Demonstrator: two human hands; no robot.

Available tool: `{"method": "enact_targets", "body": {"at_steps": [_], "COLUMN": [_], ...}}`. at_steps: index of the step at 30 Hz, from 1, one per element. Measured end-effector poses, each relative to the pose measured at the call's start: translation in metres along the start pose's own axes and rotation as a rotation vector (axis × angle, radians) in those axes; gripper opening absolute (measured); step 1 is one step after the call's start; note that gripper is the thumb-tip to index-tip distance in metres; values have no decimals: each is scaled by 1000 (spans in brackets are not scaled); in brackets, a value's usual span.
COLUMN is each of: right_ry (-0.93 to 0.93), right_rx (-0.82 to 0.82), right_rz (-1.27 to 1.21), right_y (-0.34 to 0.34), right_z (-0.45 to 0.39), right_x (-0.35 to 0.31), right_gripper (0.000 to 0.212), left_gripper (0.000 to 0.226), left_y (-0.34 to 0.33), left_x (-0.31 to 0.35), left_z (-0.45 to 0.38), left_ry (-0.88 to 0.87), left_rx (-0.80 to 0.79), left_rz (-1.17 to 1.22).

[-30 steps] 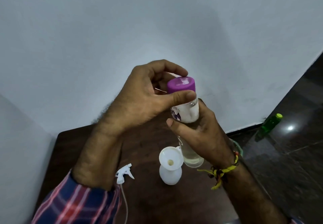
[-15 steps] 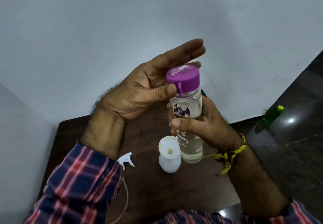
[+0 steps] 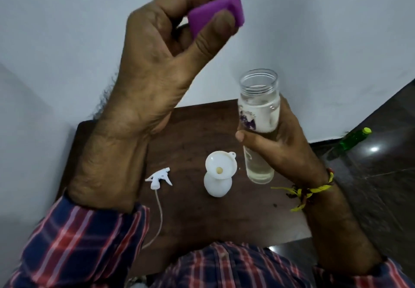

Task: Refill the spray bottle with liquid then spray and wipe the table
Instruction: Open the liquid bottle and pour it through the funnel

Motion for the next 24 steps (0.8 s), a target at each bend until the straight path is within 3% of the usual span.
{"method": "enact_targets", "body": {"at_steps": [5, 8, 10, 14, 18, 21, 24], "right_ry": [-62, -117, -145, -169, -189, -173, -166], "right_rx": [35, 36, 61, 98, 92, 110, 118], "right_rz": [93, 129, 139, 163, 225, 301, 342], "right_y": [9, 6, 1, -8, -12, -14, -18], "right_z": [18, 27, 33, 42, 47, 51, 57], "right_x": [36, 60, 73, 91, 102, 108, 119], "right_gripper": [53, 53, 52, 53, 55, 56, 57], "left_gripper": [34, 32, 27, 40, 35, 39, 42], "left_y": [52, 80, 90, 97, 98, 100, 104], "left_x": [-81, -145, -185, -250, -293, -306, -311], "left_z": [57, 108, 145, 208, 251, 260, 257], "left_ry": [259, 467, 599, 946, 1326, 1412, 1362], "left_rx": [312, 601, 698, 708, 630, 515, 393], "left_rz": [91, 48, 1, -81, -127, -318, -535]}}
Point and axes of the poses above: each hand's wrist, its own z-axis away from the middle knuckle, its own y-axis out of the back of the hand, x = y × z, the point moved 3 cm from there along -z, towards the middle knuckle, and after that the axes turned 14 degrees about z, right-handed, at the moved point
